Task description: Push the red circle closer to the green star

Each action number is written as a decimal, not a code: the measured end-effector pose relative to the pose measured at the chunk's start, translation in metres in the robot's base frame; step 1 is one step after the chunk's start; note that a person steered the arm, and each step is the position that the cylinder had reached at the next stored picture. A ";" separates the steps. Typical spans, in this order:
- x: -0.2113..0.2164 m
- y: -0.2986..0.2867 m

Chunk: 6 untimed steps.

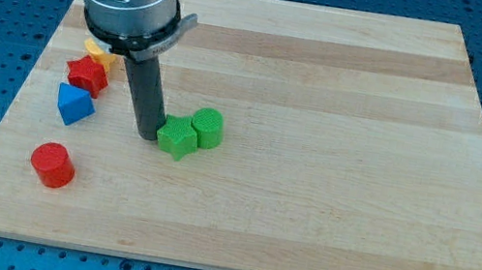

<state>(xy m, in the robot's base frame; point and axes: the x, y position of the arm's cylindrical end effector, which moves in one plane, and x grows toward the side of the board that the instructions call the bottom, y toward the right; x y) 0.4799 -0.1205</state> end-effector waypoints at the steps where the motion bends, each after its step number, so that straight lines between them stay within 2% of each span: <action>1: 0.006 -0.001; 4: 0.079 -0.012; 5: 0.113 -0.044; 6: 0.115 -0.087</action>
<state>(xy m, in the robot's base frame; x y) 0.5951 -0.2075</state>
